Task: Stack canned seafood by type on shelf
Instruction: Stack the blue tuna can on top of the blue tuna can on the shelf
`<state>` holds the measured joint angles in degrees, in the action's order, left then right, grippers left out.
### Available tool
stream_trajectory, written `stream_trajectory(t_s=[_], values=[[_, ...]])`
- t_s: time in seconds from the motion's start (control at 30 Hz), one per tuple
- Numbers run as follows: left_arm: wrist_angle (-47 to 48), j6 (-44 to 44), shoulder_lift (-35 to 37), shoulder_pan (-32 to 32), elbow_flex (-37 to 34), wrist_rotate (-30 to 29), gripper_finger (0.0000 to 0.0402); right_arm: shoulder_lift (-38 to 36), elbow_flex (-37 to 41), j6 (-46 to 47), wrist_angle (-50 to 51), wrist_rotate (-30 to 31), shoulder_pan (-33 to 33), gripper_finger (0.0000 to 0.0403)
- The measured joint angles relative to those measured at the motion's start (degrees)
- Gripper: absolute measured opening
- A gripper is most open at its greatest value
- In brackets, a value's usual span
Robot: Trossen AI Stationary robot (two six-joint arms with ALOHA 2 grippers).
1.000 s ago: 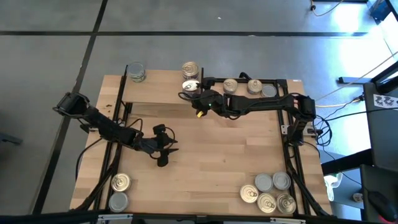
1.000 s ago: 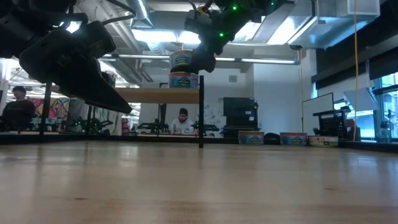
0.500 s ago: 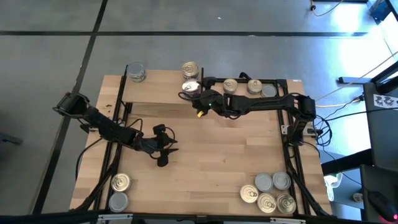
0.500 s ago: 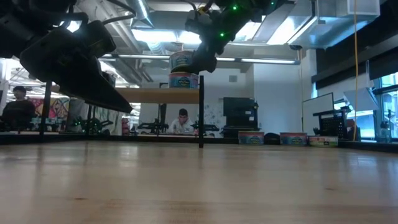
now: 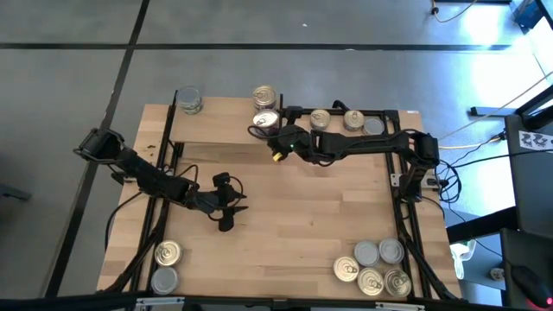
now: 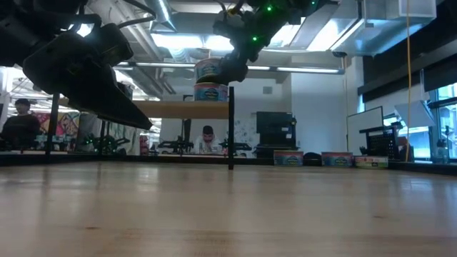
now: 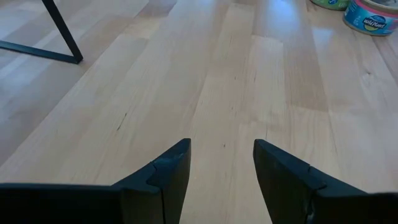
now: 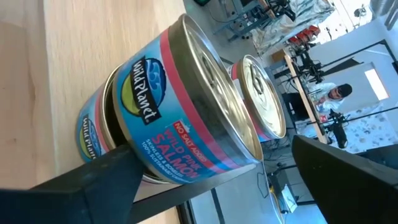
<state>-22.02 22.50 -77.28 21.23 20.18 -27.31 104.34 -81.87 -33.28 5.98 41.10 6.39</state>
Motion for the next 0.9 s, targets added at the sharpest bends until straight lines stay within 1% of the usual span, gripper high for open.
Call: stream_trajectory(t_s=[0.1, 0.2, 0.33, 0.5, 0.6, 0.67, 0.77, 0.9], values=[[0.0, 0.0, 0.0, 0.0, 0.0, 0.0, 0.0172, 0.0, -0.1, 0.1, 0.1, -0.3, 0.0, 0.0399], [0.0, 0.0, 0.0, 0.0, 0.0, 0.0, 0.0172, 0.0, -1.2, 1.7, 2.6, -0.9, 0.0, 0.0399], [0.0, 0.0, 0.0, 0.0, 0.0, 0.0, 0.0172, 0.0, -4.3, 5.7, 7.6, -5.5, 0.0, 0.0399], [0.1, 0.0, 0.0, 0.0, 0.0, 0.0, 0.0172, 0.0, -5.7, 6.3, 8.9, -5.8, 0.0, 0.0399], [0.2, 0.0, 0.0, 0.0, 0.0, 0.0, 0.0172, 0.0, -5.6, 8.3, 10.7, -5.8, 0.2, 0.0399], [0.2, 0.0, 0.0, 0.0, 0.0, 0.0, 0.0172, 0.0, -5.6, 9.7, 12.4, -6.9, 0.5, 0.0399], [0.2, 0.0, 0.0, 0.0, 0.0, 0.0, 0.0172, 0.0, -5.6, 11.7, 12.7, -8.9, 1.1, 0.0399], [0.2, 0.0, 0.0, 0.0, 0.0, 0.0, 0.0172, 0.0, -5.6, 12.1, 11.0, -10.5, 1.2, 0.0399]])
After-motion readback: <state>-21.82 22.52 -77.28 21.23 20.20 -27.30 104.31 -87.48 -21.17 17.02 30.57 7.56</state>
